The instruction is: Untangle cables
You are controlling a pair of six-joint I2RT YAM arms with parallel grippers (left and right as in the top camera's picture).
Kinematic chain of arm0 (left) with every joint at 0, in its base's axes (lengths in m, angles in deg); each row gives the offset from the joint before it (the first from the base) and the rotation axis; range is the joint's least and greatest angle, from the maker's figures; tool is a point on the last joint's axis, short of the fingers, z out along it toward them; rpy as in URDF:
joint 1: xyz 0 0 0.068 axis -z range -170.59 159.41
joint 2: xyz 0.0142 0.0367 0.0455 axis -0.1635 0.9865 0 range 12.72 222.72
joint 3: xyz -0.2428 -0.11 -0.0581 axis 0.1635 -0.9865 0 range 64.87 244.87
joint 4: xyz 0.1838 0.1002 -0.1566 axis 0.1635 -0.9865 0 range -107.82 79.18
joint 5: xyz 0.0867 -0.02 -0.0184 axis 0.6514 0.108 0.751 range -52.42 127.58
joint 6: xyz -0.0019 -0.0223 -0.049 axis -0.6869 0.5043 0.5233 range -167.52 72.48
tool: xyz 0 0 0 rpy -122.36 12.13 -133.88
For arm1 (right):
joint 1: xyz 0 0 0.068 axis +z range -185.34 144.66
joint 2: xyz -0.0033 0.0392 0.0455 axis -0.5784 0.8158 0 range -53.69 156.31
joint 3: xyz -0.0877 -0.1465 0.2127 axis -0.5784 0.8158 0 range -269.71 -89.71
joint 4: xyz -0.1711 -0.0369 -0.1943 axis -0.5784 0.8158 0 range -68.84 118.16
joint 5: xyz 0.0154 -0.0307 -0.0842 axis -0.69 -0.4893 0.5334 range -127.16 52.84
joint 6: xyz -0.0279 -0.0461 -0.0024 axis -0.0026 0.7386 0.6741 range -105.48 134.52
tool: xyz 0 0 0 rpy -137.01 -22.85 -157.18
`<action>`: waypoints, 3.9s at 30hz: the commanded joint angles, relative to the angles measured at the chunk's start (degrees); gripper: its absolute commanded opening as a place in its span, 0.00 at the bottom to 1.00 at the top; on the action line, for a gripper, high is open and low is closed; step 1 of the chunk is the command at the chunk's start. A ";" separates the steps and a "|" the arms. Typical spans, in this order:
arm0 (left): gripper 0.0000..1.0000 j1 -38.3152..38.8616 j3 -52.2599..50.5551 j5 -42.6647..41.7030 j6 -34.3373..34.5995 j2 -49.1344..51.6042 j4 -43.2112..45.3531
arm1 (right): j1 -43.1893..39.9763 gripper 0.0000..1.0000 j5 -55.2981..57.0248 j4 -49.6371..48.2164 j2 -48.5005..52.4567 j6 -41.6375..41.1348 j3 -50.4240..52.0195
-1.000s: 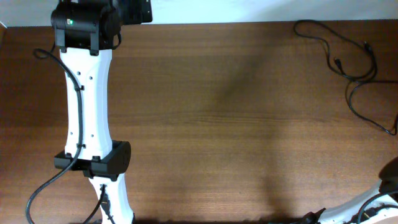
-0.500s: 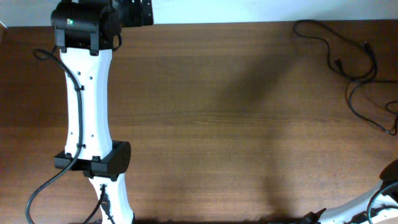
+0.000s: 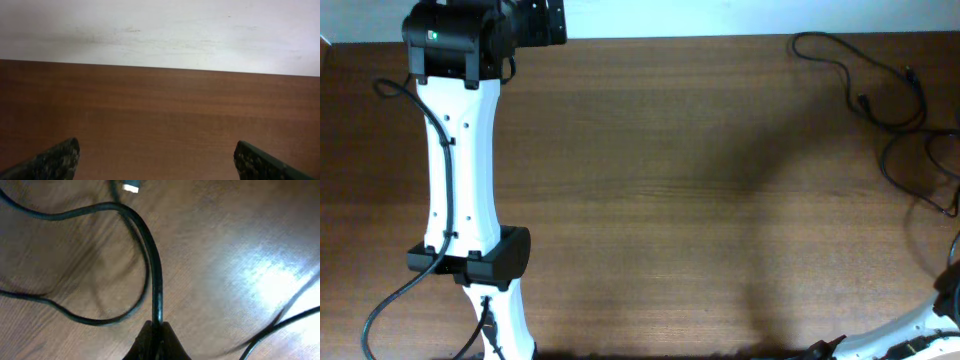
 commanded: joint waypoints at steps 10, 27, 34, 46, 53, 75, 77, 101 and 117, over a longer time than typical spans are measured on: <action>0.99 -0.39 0.04 -0.42 0.70 -0.04 -0.44 | -2.27 0.85 -5.38 2.75 -3.23 0.28 -2.45; 0.99 -0.39 0.04 -1.31 0.72 -0.04 -2.14 | 17.90 0.87 -0.83 -19.65 0.07 -23.89 -5.38; 0.99 -0.39 0.04 -1.92 0.70 -0.04 -3.58 | 19.10 0.81 9.07 -20.96 2.10 -55.47 -5.40; 0.99 -0.39 0.04 -1.90 0.70 -0.04 -4.96 | 19.15 0.97 6.64 -16.94 10.29 -66.95 -5.38; 0.99 -0.39 0.04 -1.92 0.70 -0.04 -4.37 | 19.26 0.98 8.79 -12.85 10.45 -82.20 -5.38; 0.99 -0.39 0.04 -1.88 0.66 -0.04 -3.61 | 10.82 0.99 9.05 -4.13 10.99 -112.76 -5.33; 0.99 -0.39 0.04 -1.88 0.68 -0.04 -3.34 | 10.95 0.99 8.96 -4.81 12.17 -111.67 -5.33; 0.99 -0.39 0.04 -1.92 0.70 -0.02 -4.37 | 20.41 0.95 3.10 -13.35 12.55 -66.58 -25.07; 0.99 -0.39 0.04 -1.90 0.68 -0.02 -5.60 | 20.50 0.95 7.23 -4.22 12.85 18.27 -22.71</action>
